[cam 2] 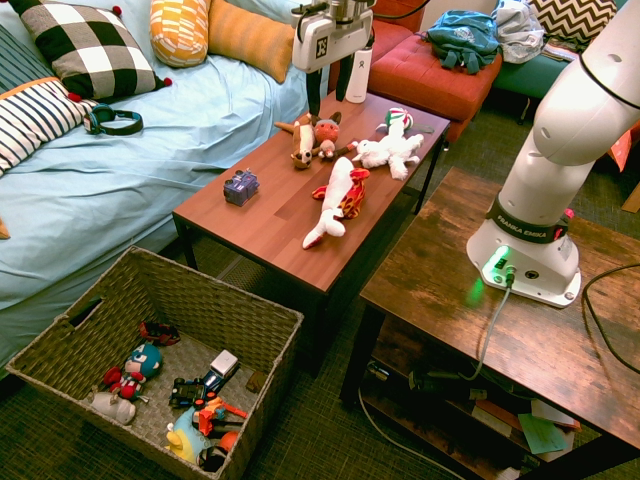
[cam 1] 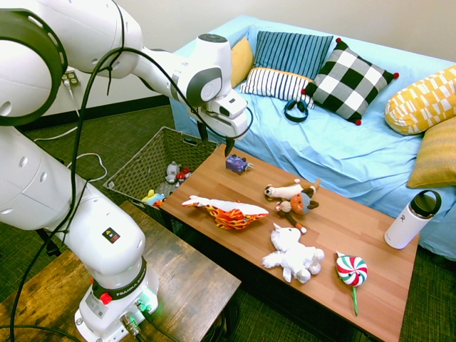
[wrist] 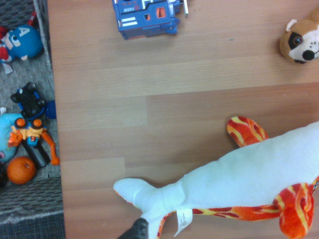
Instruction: Put the toy car in the basket
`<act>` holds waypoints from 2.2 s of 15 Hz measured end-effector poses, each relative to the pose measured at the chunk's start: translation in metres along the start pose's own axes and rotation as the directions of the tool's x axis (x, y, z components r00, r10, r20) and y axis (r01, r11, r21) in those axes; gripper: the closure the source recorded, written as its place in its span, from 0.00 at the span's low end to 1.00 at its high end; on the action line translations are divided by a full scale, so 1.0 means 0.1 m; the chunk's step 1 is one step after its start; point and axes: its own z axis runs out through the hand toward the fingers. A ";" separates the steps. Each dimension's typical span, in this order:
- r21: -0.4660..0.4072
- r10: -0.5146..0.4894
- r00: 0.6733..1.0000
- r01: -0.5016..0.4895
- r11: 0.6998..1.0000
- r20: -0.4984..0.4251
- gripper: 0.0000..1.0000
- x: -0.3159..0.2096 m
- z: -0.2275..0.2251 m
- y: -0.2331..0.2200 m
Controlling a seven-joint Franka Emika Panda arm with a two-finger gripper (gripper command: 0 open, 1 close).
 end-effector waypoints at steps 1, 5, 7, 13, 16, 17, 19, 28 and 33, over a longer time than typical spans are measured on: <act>0.001 -0.002 1.000 0.002 1.000 0.000 0.00 0.01 0.00 -0.01; 0.126 0.057 0.997 -0.064 0.990 0.060 0.00 -0.03 0.22 -0.29; 0.141 0.096 0.981 -0.120 0.983 0.169 0.00 0.00 0.54 -0.62; 0.167 0.251 0.832 -0.374 0.912 0.495 0.00 0.99 1.13 -1.36; 0.097 0.285 0.739 -0.427 0.899 0.610 0.00 1.34 1.60 -1.54; 0.069 0.301 0.721 -0.435 0.898 0.624 0.00 1.41 1.83 -1.58; 0.023 0.321 0.696 -0.437 0.899 0.642 0.00 1.41 2.27 -1.63; -0.026 0.398 0.640 -0.508 0.861 0.657 0.00 1.58 2.82 -1.31; 0.009 0.409 0.628 -0.552 0.834 0.662 0.00 1.87 2.89 -1.28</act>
